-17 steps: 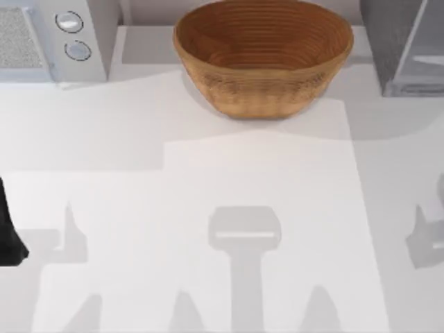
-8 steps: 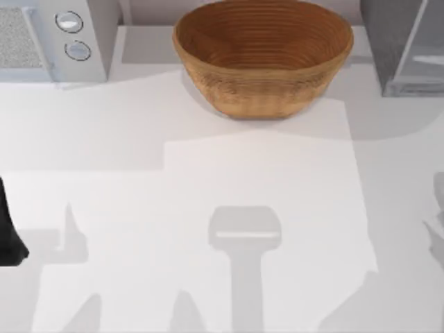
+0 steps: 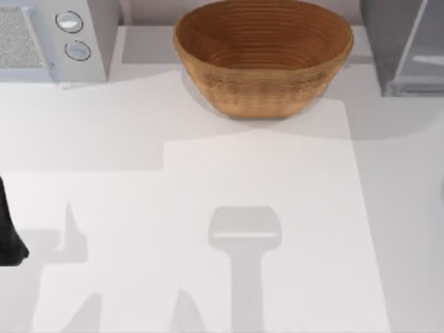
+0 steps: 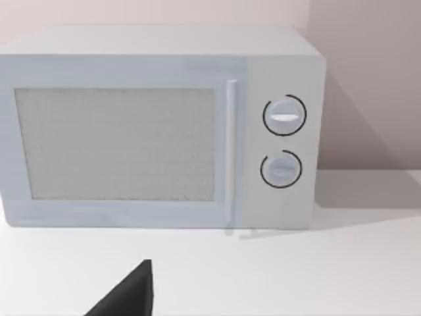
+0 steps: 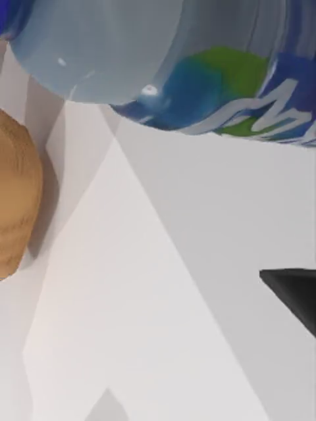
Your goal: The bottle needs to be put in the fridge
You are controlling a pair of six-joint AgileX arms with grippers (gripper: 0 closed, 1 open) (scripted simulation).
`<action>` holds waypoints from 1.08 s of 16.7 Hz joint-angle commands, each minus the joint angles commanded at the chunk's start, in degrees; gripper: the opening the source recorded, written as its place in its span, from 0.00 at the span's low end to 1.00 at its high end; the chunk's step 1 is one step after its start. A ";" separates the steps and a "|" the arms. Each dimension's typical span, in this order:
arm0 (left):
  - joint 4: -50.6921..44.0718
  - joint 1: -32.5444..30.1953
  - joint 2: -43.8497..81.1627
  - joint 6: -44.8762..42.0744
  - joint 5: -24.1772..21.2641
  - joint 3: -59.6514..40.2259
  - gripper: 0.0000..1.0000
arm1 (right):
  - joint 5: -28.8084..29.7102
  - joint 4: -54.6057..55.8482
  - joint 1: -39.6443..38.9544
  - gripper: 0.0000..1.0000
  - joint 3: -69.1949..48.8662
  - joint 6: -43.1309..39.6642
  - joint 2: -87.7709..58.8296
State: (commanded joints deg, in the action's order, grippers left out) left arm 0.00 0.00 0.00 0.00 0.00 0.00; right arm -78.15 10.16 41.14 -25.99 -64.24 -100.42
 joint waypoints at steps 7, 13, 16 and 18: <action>0.00 0.00 0.00 0.00 0.00 0.00 1.00 | -4.85 0.68 2.76 1.00 -1.72 -4.28 -6.28; 0.00 0.00 0.00 0.00 0.00 0.00 1.00 | -4.63 4.37 1.81 1.00 0.86 -1.98 -5.45; 0.00 0.00 0.00 0.00 0.00 0.00 1.00 | -4.39 11.62 1.75 1.00 1.04 3.44 -6.74; 0.00 0.00 0.00 0.00 0.00 0.00 1.00 | -4.07 17.99 1.21 1.00 1.33 8.30 -8.02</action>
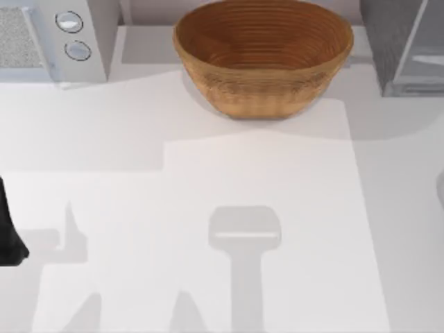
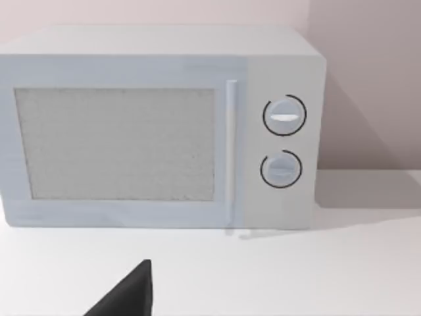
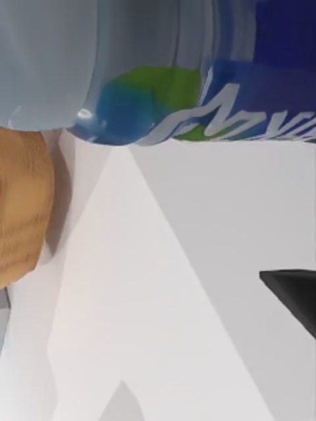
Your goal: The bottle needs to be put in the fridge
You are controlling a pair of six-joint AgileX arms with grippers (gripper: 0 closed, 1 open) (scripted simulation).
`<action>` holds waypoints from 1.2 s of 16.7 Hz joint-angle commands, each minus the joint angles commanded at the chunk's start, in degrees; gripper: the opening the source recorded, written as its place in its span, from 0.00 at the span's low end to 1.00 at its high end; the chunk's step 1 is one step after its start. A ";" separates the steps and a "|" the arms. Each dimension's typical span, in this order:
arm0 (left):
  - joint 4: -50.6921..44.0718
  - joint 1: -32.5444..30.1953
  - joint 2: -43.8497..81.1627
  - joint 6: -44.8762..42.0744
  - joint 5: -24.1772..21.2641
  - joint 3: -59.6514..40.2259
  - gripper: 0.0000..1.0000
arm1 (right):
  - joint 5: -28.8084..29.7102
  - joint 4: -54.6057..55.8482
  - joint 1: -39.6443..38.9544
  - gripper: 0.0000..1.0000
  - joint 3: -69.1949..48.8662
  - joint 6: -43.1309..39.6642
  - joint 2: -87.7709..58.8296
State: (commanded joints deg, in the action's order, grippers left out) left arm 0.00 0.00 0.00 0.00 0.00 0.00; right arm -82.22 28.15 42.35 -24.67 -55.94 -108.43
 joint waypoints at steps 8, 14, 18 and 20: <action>0.00 0.00 0.00 0.00 0.00 0.00 1.00 | 4.11 30.33 -5.36 1.00 1.76 22.45 -6.50; 0.00 0.00 0.00 0.00 0.00 0.00 1.00 | 9.13 47.71 -10.94 1.00 3.25 34.48 -10.72; 0.00 0.00 0.00 0.00 0.00 0.00 1.00 | 10.63 51.52 -12.56 1.00 3.67 36.96 -11.74; 0.00 0.00 0.00 0.00 0.00 0.00 1.00 | 10.63 51.52 -12.56 1.00 3.67 36.96 -11.74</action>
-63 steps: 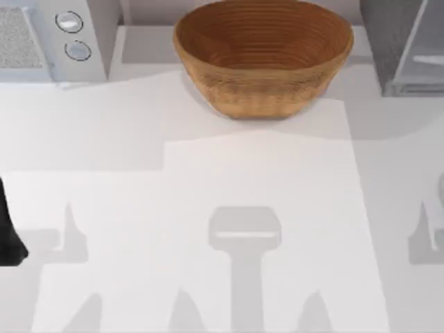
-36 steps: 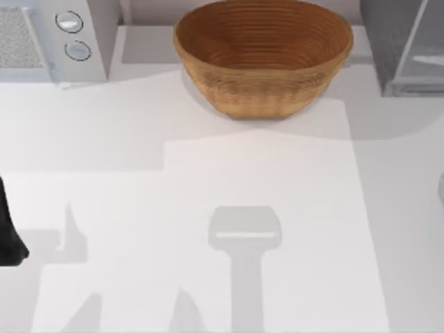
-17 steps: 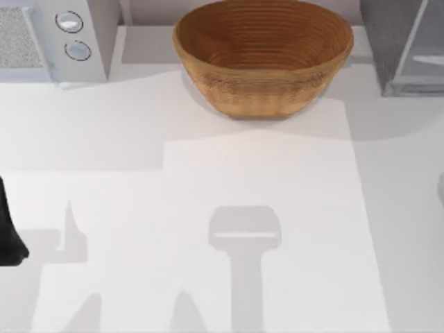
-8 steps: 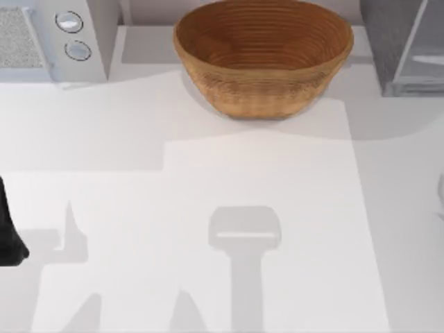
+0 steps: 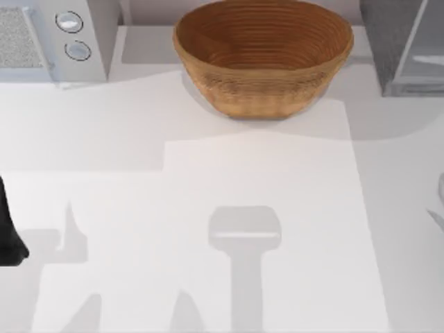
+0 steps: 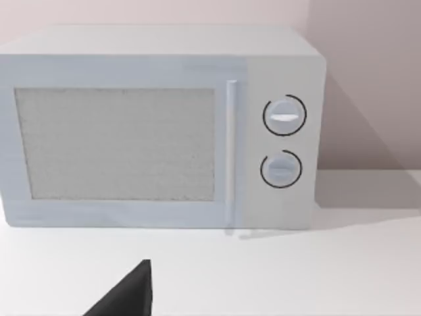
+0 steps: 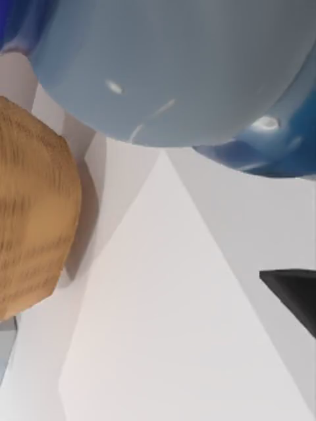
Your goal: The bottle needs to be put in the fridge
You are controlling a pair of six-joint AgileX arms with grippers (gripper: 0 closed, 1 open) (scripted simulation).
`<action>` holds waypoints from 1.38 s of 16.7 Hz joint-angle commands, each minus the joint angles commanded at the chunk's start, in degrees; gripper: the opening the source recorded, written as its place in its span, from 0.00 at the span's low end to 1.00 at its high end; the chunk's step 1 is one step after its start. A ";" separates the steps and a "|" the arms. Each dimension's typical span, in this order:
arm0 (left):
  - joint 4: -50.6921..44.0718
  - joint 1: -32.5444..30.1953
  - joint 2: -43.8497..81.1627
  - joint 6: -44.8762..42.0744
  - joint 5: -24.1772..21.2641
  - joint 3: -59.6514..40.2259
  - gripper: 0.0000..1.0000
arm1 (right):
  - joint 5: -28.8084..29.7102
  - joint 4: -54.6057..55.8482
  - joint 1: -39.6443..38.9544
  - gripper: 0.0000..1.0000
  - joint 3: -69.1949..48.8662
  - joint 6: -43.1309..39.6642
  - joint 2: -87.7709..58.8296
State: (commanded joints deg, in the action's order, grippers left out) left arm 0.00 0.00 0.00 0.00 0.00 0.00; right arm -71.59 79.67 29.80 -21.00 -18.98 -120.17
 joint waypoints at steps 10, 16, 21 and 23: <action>0.00 0.00 0.00 0.00 0.00 0.00 1.00 | 0.00 0.00 0.00 0.40 0.00 0.00 0.00; 0.00 0.00 0.00 0.00 0.00 0.00 1.00 | 0.00 0.00 0.00 0.01 0.00 0.00 0.00; 0.00 0.00 0.00 0.00 0.00 0.00 1.00 | 0.00 0.00 0.00 0.01 0.00 0.00 0.00; 0.00 0.00 0.00 0.00 0.00 0.00 1.00 | 0.00 0.00 0.00 0.01 0.00 0.00 0.00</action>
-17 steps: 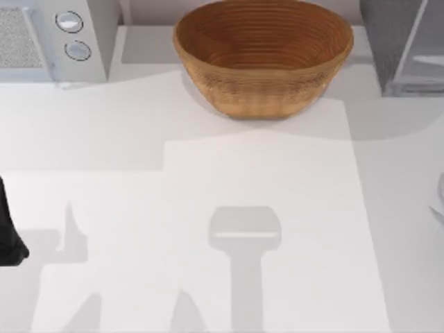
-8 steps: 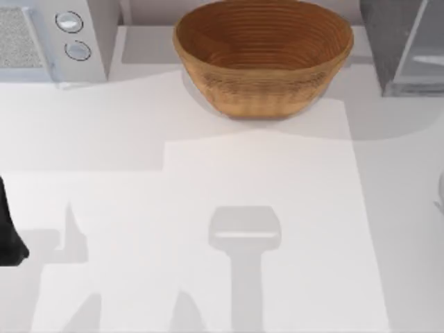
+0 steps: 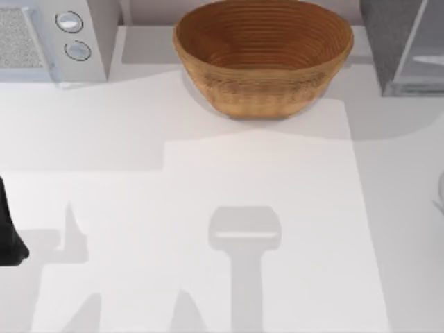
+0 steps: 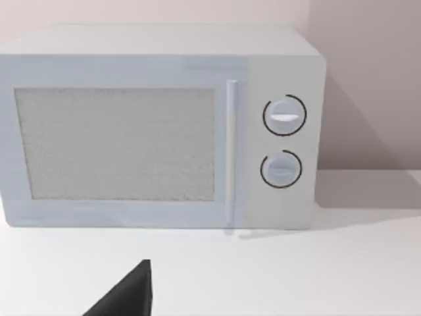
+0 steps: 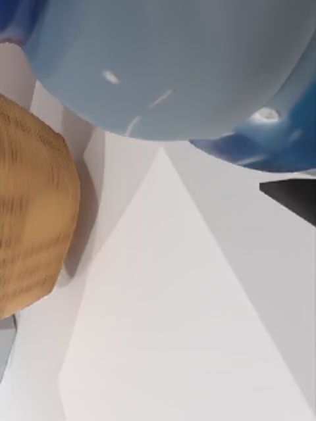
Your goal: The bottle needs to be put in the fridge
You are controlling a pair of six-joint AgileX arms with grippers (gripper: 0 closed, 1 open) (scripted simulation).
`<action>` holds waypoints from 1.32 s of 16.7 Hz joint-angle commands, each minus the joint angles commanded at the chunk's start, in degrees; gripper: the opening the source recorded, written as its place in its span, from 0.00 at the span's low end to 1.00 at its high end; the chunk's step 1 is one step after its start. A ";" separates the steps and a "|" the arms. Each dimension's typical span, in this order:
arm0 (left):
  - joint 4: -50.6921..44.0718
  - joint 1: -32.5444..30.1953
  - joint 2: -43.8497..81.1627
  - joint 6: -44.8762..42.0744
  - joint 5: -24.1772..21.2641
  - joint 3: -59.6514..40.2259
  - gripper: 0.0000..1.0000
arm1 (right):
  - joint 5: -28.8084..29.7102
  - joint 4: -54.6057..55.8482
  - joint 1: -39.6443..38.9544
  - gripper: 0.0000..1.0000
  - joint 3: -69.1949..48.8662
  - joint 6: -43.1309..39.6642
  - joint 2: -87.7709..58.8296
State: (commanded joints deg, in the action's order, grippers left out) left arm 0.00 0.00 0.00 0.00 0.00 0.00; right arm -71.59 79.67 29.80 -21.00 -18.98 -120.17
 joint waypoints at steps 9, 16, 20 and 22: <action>0.00 0.00 0.00 0.00 0.00 0.00 1.00 | -3.40 -16.95 4.82 0.01 -6.73 -13.21 -0.60; 0.00 0.00 0.00 0.00 0.00 0.00 1.00 | -12.67 -60.39 11.27 0.01 -18.25 -39.07 -0.01; 0.00 0.00 0.00 0.00 0.00 0.00 1.00 | -15.19 -86.78 14.13 0.01 -24.82 -54.32 2.21; 0.00 0.00 0.00 0.00 0.00 0.00 1.00 | -15.22 -97.40 15.12 0.01 -27.73 -61.07 3.76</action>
State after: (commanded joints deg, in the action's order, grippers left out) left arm 0.00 0.00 0.00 0.00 0.00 0.00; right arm -86.81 -17.74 44.92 -48.73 -80.05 -116.41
